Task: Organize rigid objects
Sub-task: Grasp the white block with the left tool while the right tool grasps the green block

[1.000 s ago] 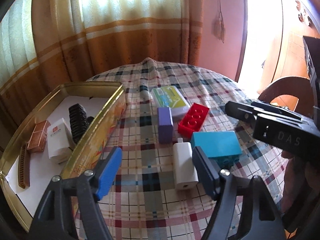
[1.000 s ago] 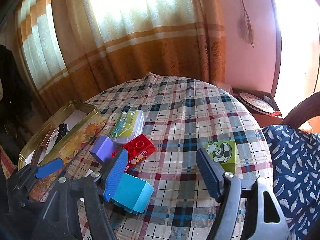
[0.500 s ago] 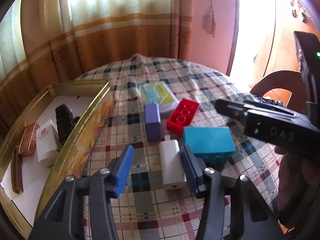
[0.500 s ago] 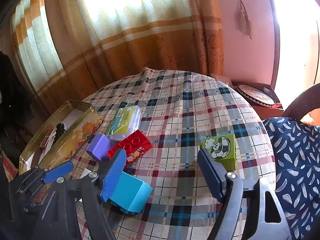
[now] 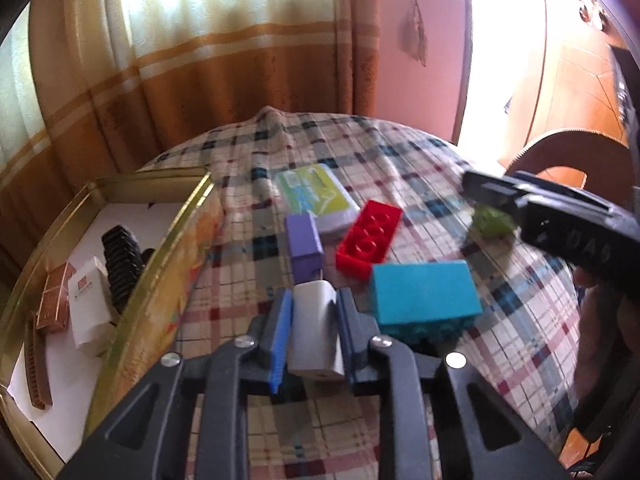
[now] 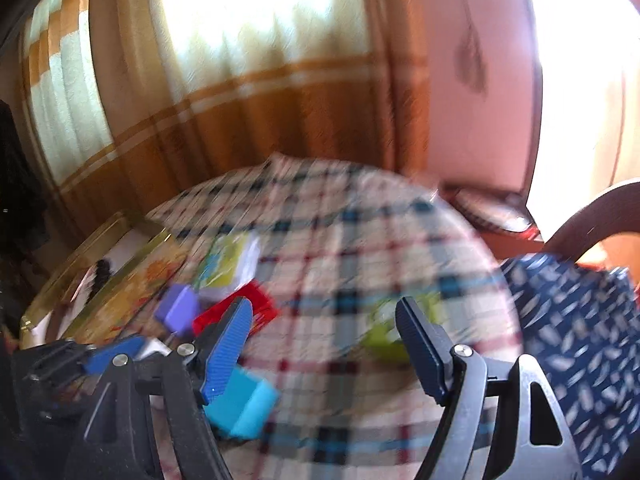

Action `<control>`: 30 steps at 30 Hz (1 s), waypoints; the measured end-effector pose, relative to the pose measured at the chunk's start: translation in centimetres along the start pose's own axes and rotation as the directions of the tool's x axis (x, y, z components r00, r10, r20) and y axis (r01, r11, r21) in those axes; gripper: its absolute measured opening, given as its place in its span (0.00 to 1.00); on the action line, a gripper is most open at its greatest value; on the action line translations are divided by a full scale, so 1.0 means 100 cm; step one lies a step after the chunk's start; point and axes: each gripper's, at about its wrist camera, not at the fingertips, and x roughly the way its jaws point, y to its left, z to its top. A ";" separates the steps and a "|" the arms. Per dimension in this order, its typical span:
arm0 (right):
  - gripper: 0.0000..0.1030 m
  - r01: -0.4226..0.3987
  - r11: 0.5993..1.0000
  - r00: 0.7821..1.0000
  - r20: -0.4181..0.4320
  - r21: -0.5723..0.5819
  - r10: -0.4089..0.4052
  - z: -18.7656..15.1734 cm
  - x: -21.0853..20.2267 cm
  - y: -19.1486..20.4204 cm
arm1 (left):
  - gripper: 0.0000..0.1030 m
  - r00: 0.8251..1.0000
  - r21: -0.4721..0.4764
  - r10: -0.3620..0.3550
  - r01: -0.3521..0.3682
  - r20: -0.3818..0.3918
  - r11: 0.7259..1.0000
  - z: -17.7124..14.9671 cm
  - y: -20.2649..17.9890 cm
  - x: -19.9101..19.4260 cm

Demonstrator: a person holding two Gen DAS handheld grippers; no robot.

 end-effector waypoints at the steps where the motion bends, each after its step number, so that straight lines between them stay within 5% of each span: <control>1: 0.74 0.015 1.000 1.000 -0.003 0.008 -0.015 0.003 0.000 -0.005 | 0.20 1.000 -0.007 0.007 -0.007 0.001 1.000 0.001 0.003 0.002; 23: 0.74 0.093 0.995 0.981 -0.170 -0.021 -0.095 -0.002 0.038 -0.024 | 0.19 0.999 -0.071 0.041 -0.039 0.026 0.997 0.001 0.019 0.005; 30: 0.51 0.090 0.994 0.977 -0.188 -0.062 -0.101 -0.007 0.041 -0.020 | 0.19 0.998 -0.104 0.037 -0.033 0.045 0.994 -0.001 0.024 0.003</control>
